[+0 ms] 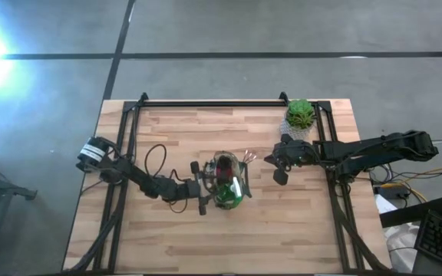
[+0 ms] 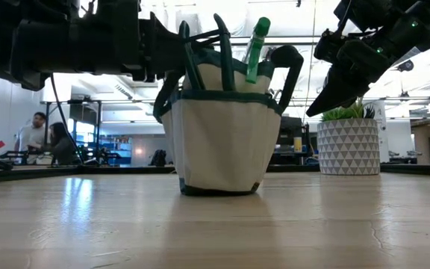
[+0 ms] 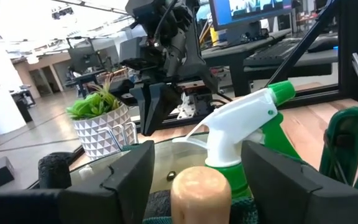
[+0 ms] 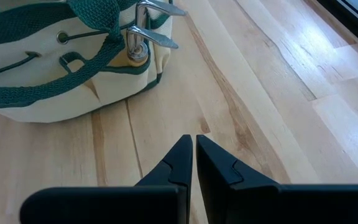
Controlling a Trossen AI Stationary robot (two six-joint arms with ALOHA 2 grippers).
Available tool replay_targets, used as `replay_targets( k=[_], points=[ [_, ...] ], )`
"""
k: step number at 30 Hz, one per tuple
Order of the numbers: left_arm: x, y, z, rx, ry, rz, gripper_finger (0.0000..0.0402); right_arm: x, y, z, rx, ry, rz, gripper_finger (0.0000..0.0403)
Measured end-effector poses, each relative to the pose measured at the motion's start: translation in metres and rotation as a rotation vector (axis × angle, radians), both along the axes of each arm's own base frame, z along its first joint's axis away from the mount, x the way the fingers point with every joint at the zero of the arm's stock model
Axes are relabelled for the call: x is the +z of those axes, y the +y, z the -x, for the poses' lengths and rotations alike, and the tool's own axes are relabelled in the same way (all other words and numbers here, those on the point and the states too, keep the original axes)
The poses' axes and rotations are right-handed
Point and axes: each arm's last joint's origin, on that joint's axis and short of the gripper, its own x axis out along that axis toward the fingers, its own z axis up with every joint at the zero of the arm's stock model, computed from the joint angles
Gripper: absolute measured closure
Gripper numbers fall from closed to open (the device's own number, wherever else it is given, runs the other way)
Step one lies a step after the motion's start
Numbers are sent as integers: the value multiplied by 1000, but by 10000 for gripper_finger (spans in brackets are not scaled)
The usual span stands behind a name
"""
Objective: Pick & Place Garden tools in Gardening bag
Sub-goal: Return to Home Position
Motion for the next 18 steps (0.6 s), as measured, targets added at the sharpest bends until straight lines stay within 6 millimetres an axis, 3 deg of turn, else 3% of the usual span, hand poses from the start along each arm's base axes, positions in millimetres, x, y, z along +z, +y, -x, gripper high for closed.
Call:
replay_targets(
  k=[7,18],
  points=[
    [11,-1,1,-4,31,-16,157,0,0,0,1,1,1,385],
    [56,5,24,-29,122,61,156,0,0,0,2,2,2,385]
  ],
)
